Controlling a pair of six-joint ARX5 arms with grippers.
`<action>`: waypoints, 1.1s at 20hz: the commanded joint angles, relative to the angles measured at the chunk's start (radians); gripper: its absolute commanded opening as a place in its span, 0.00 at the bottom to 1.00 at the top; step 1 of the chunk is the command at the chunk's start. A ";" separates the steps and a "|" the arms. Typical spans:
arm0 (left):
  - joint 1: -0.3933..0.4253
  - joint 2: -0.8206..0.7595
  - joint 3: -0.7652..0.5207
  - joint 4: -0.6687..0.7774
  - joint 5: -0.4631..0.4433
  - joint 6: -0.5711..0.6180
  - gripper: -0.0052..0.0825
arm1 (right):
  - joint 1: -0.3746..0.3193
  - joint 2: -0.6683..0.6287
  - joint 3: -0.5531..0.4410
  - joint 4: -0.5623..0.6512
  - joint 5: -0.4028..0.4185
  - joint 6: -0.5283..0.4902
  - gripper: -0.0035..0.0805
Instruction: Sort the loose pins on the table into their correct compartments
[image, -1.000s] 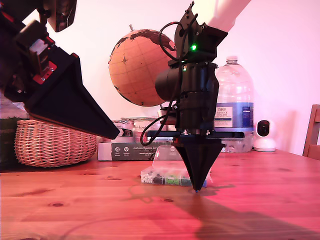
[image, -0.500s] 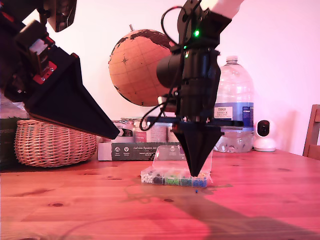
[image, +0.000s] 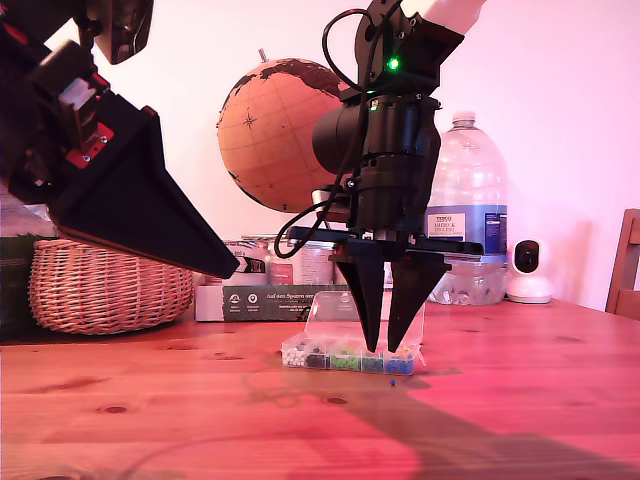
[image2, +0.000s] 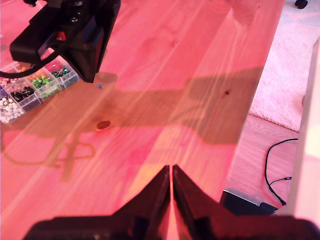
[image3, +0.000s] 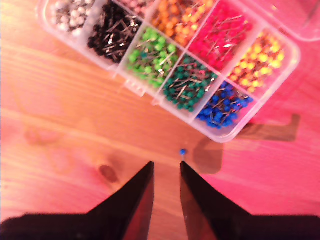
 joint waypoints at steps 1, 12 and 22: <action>-0.002 0.004 -0.021 0.008 0.000 -0.003 0.03 | -0.002 0.011 -0.002 -0.003 0.005 -0.006 0.21; -0.002 0.004 -0.021 0.009 0.000 -0.003 0.03 | -0.002 0.043 -0.002 0.000 0.006 -0.009 0.21; -0.002 0.004 -0.021 0.009 0.000 -0.003 0.03 | -0.002 0.080 -0.002 -0.008 0.006 -0.009 0.21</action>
